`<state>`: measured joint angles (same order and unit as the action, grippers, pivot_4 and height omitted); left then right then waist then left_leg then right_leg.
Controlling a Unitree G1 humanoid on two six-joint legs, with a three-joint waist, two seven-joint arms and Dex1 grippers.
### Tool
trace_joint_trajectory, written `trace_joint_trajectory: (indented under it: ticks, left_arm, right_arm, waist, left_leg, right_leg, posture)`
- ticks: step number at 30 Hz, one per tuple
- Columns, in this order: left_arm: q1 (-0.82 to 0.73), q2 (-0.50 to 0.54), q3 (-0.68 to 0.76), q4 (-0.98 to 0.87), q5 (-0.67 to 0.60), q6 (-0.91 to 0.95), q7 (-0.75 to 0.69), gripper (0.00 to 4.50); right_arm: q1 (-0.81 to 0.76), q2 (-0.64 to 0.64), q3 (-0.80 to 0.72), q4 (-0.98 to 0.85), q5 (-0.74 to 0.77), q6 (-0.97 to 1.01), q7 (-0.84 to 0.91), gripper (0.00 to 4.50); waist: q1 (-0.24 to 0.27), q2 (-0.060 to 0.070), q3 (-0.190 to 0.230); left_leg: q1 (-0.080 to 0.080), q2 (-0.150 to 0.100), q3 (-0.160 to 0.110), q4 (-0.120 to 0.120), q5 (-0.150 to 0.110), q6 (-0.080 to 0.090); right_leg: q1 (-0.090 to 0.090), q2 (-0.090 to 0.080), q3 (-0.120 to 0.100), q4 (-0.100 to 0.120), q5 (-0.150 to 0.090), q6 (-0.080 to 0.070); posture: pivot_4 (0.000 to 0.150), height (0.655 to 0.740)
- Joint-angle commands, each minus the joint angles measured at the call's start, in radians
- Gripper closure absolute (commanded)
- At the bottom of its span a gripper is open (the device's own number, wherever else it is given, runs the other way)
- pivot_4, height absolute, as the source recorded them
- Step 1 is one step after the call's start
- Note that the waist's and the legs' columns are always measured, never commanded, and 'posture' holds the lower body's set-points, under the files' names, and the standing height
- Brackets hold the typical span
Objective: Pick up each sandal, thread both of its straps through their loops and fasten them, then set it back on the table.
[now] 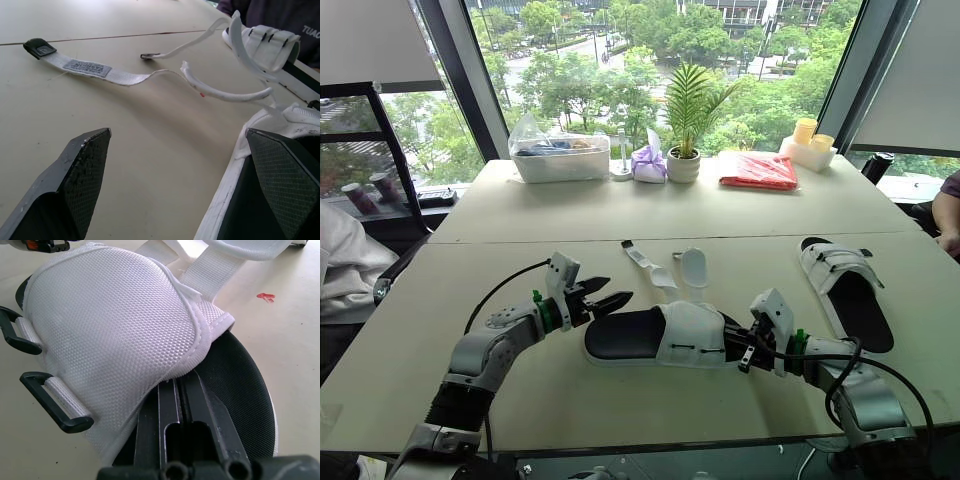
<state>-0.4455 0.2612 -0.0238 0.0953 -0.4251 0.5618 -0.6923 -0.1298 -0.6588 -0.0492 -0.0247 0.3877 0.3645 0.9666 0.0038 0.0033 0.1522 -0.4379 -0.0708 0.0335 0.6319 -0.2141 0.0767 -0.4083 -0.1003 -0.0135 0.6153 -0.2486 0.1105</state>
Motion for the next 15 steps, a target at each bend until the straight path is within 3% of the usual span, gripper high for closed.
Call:
trace_joint_trajectory:
  ticks: [1,15]
  left_arm:
    - [-0.007,0.000,0.008,-0.049,-0.013,0.000,0.002,0.05]
    - [-0.001,0.005,0.011,-0.060,-0.015,0.003,0.000,0.05]
  right_arm:
    - [0.000,0.014,0.025,0.020,-0.018,0.015,-0.012,4.50]
    - [-0.003,0.025,0.030,0.020,-0.026,0.013,-0.012,4.50]
  waist:
    - [0.000,0.000,0.000]
    - [0.000,0.000,0.000]
  left_leg:
    - [0.000,0.000,0.000,0.000,0.000,0.000]
    - [0.000,0.000,0.000,0.000,0.000,0.000]
  right_leg:
    - [0.000,0.000,0.000,0.000,0.000,0.000]
    - [0.000,0.000,0.000,0.000,0.000,0.000]
  posture:
    - [0.150,0.7388]
    - [0.150,0.7388]
